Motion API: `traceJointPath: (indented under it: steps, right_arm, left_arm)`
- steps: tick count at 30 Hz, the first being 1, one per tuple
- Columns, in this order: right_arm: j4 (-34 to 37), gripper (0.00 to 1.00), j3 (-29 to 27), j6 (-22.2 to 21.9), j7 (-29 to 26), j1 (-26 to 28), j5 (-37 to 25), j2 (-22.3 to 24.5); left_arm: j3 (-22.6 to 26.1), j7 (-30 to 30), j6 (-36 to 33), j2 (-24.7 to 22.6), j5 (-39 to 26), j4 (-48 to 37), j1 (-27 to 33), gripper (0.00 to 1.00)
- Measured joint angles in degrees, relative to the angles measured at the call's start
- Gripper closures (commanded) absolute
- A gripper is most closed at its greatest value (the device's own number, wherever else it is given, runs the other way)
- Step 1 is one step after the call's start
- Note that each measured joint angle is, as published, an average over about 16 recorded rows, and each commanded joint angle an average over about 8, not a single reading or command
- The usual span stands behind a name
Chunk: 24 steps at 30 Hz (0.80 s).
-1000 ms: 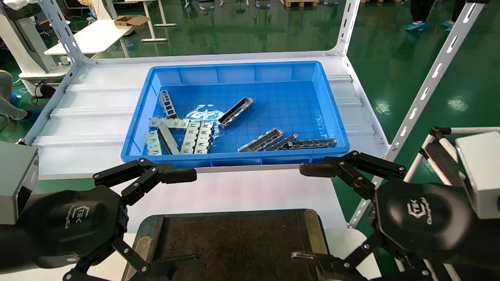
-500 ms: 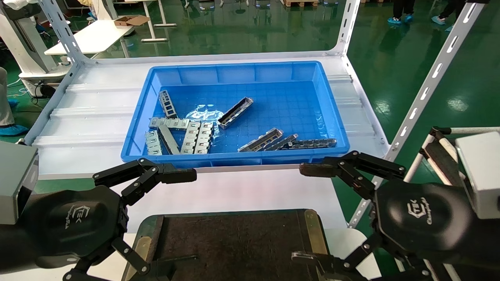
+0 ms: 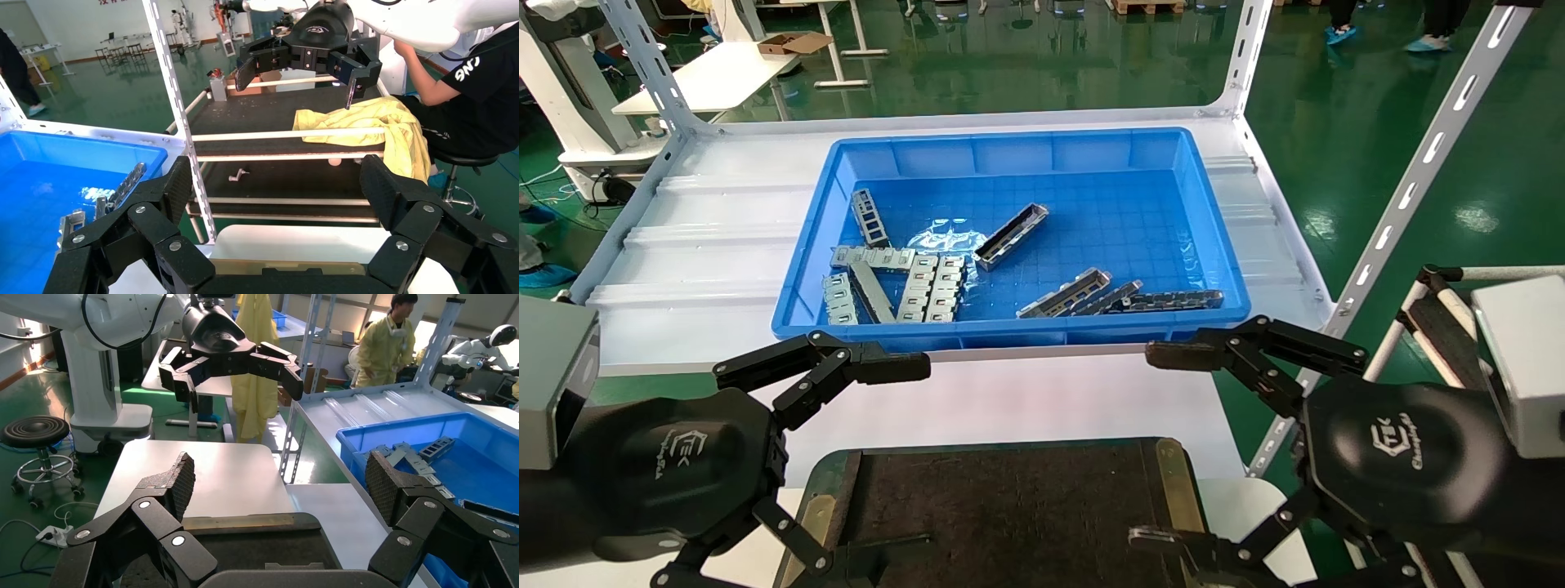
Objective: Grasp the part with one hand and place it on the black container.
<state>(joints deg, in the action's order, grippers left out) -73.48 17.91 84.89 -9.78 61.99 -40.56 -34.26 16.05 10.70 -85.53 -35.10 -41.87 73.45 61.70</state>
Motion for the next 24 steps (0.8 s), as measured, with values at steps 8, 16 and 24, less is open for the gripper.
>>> traceJointPath:
  steps: [8, 16, 24]
  right_arm:
    - [0.0, 0.0, 0.0, 0.0, 0.0, 0.0, 0.0, 0.0]
    - [0.0, 0.0, 0.0, 0.0, 0.0, 0.0, 0.0, 0.0]
    - [0.0, 0.0, 0.1, 0.0, 0.0, 0.0, 0.0, 0.0]
  left_arm:
    - [0.1, -0.1, 0.6, -0.5, -0.6, -0.5, 0.9, 0.0]
    - [0.7, -0.5, 2.2, -2.0, -2.7, -1.9, 3.0, 0.0]
    - [1.9, -1.0, 5.0, -4.5, -6.5, -3.7, 6.1, 0.0]
